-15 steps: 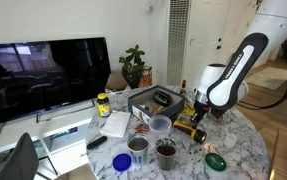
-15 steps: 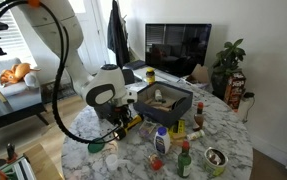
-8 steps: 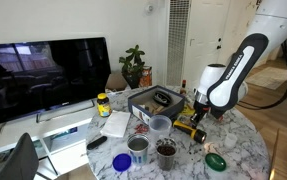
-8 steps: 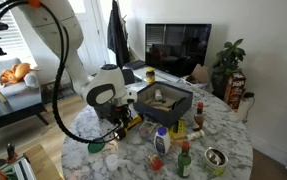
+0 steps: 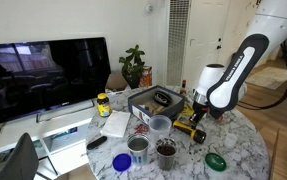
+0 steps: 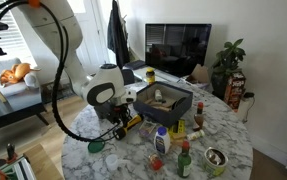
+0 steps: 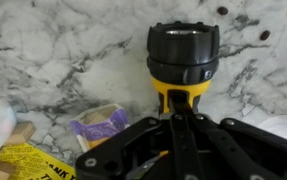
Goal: Turn off the torch light
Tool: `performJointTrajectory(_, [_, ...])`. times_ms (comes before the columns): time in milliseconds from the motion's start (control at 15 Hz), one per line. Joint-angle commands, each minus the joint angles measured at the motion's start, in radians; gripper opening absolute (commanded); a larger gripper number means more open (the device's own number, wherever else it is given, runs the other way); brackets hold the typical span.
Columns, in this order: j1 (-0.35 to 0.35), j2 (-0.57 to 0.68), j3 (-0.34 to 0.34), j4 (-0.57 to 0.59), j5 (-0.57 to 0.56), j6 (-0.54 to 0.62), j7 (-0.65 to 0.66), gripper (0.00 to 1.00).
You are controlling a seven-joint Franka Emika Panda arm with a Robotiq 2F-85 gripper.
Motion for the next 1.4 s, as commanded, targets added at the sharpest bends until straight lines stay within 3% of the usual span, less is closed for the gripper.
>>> performJointTrajectory(0, [-0.011, 0.112, 0.022, 0.069, 0.002, 0.002, 0.021, 0.00])
performJointTrajectory(467, [-0.045, 0.074, 0.043, 0.063, 0.015, -0.028, 0.004, 0.00])
performJointTrajectory(1333, [0.015, 0.021, -0.044, 0.044, -0.028, -0.047, 0.053, 0.00])
